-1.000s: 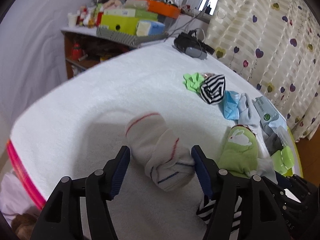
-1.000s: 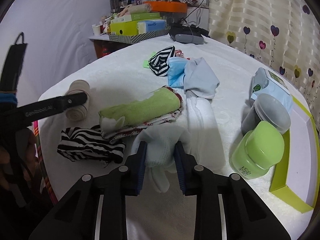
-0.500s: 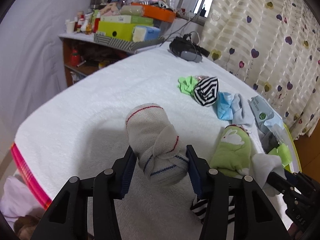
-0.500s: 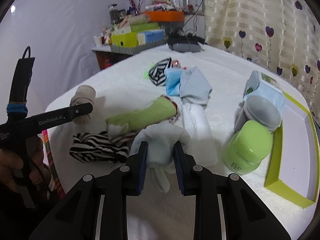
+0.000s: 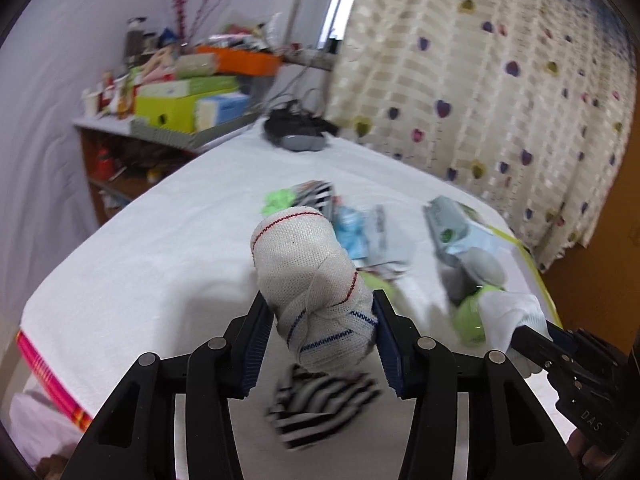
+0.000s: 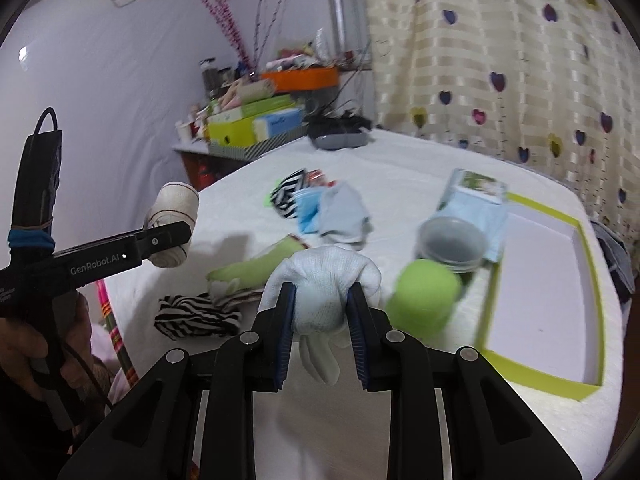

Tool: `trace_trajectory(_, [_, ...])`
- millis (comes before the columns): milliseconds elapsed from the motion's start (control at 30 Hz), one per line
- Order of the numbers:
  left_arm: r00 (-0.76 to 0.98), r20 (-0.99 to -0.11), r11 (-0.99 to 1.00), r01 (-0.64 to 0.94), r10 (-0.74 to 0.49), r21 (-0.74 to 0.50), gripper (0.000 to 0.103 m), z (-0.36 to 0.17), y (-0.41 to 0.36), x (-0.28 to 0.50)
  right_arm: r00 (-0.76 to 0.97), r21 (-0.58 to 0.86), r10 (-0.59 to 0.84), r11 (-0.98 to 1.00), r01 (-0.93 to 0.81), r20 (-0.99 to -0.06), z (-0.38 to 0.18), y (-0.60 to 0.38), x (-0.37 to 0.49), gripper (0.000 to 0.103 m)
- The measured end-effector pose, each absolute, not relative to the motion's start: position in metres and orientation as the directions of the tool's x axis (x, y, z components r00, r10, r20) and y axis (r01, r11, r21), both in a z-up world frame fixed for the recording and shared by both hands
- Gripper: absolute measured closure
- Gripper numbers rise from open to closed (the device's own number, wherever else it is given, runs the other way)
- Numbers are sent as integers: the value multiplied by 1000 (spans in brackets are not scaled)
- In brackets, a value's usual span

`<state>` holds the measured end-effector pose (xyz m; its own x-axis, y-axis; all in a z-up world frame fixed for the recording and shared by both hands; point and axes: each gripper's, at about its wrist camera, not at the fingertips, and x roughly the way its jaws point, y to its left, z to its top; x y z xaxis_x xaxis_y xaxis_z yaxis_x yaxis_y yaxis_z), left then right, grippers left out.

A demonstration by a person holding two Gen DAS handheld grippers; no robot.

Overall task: Organize soft objects
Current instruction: 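Carry both socks into the lime-green box and open both tools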

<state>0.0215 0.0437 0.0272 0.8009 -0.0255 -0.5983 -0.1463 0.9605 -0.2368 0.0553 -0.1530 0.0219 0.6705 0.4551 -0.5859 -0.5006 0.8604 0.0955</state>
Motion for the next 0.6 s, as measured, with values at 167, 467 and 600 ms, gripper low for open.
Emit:
trace_trajectory(167, [807,-583,972,-46,-99,-229,55,38,4,34,722,107,406,899,-424,-560,30,-191,56,76])
trace_trajectory(467, [773,-580,964,160,-256,-212,55,46,-81,59,782,132,291,956,-262,-551,33,-264,70,76])
trace_trajectory(600, [748,-589,952,226,-306,-208,55,46,-114,73,787,143,247,969,-202,-565,28,-292,80,76])
